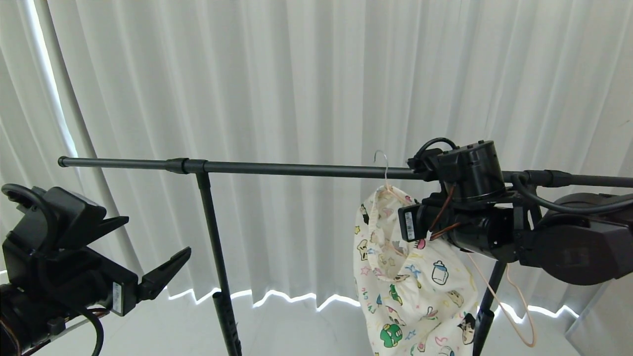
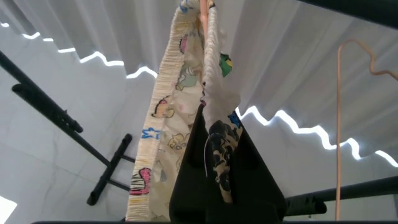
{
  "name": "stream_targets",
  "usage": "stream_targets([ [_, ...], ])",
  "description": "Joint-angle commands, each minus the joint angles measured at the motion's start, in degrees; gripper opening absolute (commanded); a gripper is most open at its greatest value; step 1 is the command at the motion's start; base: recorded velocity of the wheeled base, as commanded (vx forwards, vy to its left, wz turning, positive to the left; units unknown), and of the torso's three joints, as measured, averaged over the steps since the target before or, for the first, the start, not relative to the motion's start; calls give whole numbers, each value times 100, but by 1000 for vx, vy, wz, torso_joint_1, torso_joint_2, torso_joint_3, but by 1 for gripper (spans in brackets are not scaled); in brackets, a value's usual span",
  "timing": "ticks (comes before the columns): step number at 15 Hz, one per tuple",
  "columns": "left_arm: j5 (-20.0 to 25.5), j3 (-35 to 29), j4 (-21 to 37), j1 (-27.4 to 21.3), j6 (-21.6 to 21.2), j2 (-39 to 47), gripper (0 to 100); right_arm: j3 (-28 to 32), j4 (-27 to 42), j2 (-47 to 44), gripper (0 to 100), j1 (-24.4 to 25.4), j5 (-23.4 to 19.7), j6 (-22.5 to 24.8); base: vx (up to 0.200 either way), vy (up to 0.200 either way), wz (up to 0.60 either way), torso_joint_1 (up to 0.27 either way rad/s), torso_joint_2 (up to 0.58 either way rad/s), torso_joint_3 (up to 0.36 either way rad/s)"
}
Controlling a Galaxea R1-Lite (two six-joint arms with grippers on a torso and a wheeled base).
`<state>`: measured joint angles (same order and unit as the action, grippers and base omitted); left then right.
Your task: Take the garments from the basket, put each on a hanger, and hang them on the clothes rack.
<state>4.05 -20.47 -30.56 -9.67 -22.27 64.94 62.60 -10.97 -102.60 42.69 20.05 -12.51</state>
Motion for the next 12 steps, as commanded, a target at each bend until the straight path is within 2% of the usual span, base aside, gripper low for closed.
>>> stream_targets([
  [1,0,8,-2,0,-5,10,100,-125,7,-50,0,37,51,3,0,0,0,0,0,0],
  [3,0,-1,-2,0,-5,10,100,-318,7,-41,0,46,60,3,0,0,0,0,0,0],
  [8,0,8,-2,0,4,10,100,-345,-1,12,0,46,60,-6,0,0,0,0,0,0],
  [9,0,8,-2,0,-5,10,100,-354,-1,55,100,46,60,-15,0,0,0,0,0,0],
  [12,-9,25,-2,17,4,36,100,-512,122,469,100,81,157,91,0,0,0,0,0,0],
])
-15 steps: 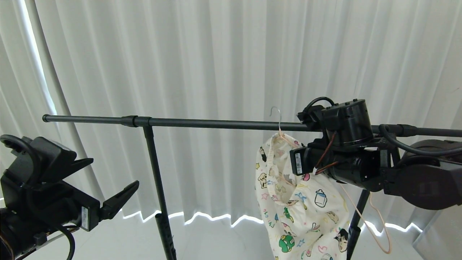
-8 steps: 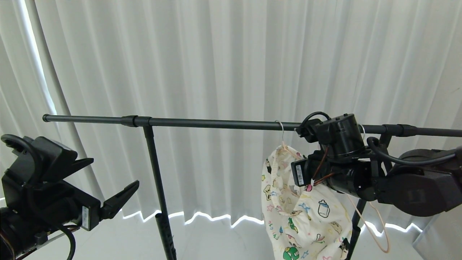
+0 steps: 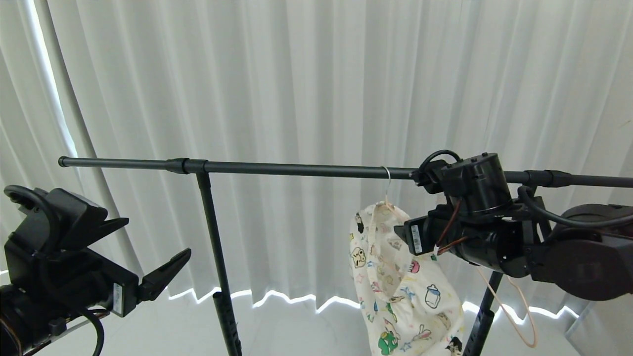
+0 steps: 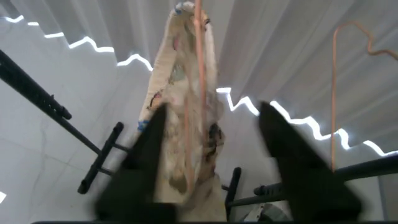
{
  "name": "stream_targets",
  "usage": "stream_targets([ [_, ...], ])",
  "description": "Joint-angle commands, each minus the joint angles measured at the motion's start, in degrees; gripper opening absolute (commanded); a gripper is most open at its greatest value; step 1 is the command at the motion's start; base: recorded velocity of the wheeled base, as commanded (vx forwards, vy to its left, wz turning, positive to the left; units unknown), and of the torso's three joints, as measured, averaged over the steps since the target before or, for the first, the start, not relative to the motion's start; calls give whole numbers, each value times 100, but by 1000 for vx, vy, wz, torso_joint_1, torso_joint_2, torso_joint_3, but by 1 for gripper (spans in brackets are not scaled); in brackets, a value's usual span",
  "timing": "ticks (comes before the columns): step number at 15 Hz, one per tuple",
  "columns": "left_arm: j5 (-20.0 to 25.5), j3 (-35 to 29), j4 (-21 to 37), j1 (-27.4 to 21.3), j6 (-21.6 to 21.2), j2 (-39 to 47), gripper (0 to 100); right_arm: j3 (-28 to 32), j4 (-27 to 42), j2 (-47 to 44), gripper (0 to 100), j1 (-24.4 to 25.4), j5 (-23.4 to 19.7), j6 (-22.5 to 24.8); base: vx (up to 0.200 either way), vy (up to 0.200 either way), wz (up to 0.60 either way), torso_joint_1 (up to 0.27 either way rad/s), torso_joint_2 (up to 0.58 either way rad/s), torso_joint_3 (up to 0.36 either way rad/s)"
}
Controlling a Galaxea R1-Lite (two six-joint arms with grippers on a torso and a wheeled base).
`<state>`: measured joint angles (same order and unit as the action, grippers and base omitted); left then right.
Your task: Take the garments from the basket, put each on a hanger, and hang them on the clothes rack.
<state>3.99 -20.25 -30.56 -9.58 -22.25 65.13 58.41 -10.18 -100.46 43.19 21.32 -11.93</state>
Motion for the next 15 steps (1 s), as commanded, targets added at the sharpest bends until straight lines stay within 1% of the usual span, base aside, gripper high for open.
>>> stream_targets([
  [1,-12,3,-2,18,1,26,100,-295,244,563,100,67,144,209,0,0,0,0,0,0],
  [2,-12,3,-2,18,1,26,100,-383,341,712,100,67,171,288,0,0,0,0,0,0],
  [3,-12,3,-2,53,28,26,100,-593,640,1248,100,84,171,596,0,0,0,0,0,0],
  [4,-21,3,-2,106,36,26,100,-690,781,1574,100,84,197,842,0,0,0,0,0,0],
  [6,-12,12,-2,255,45,43,100,-866,860,2039,100,-30,382,1422,0,0,0,0,0,0],
  [8,-21,12,-2,343,45,61,100,-1138,825,2303,100,-241,601,1993,-200,0,0,5,5,5],
  [9,-12,21,-2,396,54,78,100,-1261,807,2417,100,-390,619,2257,-200,0,0,22,7,-2],
  [11,-12,30,-2,510,63,96,100,-1402,640,2470,100,-593,707,2477,-200,0,0,-5,-5,10],
  [12,-12,39,-2,528,71,96,100,-1420,578,2470,100,-645,777,2521,-200,0,0,-12,-7,2],
  [13,-12,82,-2,589,71,87,100,-1428,491,2461,100,-742,944,2600,-200,0,0,2,-2,7],
  [15,-12,153,-2,633,71,52,100,-1428,482,2479,100,-909,979,2635,-200,0,0,5,2,0],
])
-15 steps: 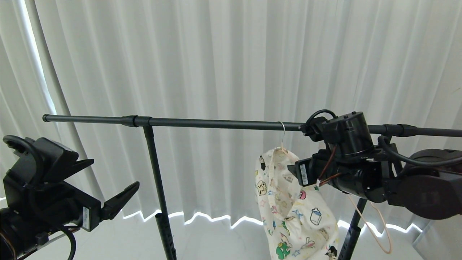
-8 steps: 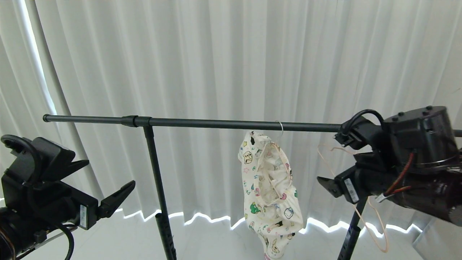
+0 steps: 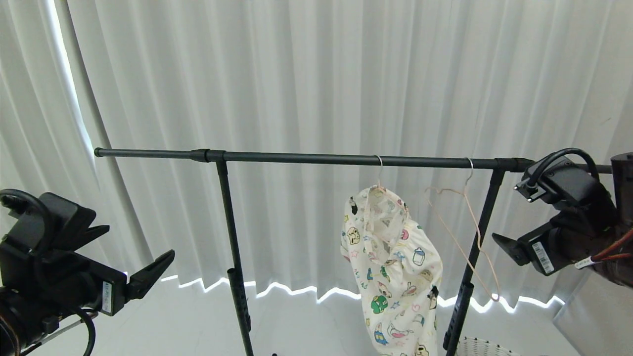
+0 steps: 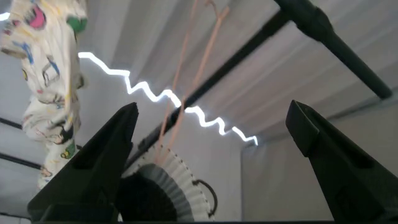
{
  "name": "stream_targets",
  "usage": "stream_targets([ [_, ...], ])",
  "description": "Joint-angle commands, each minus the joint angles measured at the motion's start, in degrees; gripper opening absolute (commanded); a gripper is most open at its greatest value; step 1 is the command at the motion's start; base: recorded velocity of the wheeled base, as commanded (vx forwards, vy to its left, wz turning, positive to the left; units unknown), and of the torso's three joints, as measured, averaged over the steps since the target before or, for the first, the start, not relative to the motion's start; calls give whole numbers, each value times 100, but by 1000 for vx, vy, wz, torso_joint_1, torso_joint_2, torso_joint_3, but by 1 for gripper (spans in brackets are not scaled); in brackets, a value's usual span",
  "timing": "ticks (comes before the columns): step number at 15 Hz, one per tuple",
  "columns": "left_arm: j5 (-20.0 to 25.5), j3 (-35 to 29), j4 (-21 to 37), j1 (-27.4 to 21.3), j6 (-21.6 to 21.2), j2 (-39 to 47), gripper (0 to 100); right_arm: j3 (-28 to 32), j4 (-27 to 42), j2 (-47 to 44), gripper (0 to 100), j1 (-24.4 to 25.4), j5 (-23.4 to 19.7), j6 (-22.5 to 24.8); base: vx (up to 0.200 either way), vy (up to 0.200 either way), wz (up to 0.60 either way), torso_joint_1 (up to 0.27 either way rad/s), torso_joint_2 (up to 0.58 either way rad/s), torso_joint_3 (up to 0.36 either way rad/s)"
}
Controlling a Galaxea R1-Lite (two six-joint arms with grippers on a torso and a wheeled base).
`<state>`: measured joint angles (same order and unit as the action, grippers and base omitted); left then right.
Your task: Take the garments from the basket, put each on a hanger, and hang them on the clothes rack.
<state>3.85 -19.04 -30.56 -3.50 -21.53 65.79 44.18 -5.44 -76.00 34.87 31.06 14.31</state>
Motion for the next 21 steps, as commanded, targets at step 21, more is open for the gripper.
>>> stream_targets([
  [21,1,41,-2,499,0,-216,100,-480,-10,560,100,-410,102,494,-57,0,0,-62,142,77],
])
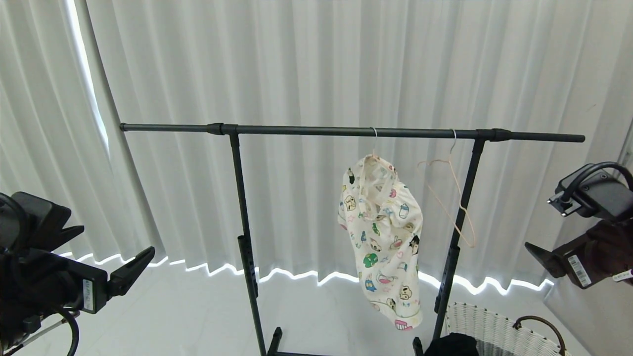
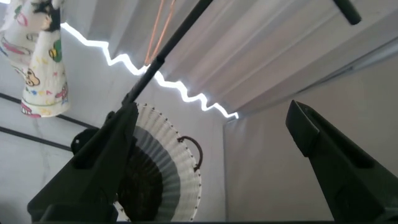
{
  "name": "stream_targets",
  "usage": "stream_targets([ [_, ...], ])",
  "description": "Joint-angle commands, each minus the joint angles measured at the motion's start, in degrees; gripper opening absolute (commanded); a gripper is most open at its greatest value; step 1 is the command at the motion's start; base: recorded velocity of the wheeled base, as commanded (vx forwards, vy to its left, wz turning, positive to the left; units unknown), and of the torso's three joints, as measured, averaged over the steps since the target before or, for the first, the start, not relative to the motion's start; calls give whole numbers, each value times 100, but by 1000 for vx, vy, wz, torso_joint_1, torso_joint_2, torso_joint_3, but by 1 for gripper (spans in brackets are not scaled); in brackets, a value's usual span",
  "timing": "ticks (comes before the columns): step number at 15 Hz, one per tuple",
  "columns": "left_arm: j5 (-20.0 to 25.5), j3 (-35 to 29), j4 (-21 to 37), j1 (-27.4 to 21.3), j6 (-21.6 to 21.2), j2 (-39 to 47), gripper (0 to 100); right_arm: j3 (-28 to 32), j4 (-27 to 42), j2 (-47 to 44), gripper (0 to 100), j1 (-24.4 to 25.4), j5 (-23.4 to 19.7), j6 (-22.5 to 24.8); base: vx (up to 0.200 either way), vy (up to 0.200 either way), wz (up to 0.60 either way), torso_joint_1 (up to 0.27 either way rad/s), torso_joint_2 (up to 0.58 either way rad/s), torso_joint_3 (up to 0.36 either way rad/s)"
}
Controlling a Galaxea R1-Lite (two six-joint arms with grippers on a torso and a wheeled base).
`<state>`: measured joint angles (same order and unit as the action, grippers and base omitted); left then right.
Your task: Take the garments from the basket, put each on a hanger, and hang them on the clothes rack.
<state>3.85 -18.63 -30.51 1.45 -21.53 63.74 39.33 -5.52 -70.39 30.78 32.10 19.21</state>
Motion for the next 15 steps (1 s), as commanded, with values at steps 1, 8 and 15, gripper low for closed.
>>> stream_targets([
  [1,1,17,-7,4,0,-64,100,-48,-1,-1,100,-63,-2,4,0,0,0,-227,535,286],
  [8,1,219,-7,13,8,-257,100,-610,-10,245,100,-529,-2,4,0,0,0,-226,512,288],
  [15,19,219,-7,13,0,-240,100,-900,-19,315,100,-591,-2,-14,0,0,0,-193,478,288],
])
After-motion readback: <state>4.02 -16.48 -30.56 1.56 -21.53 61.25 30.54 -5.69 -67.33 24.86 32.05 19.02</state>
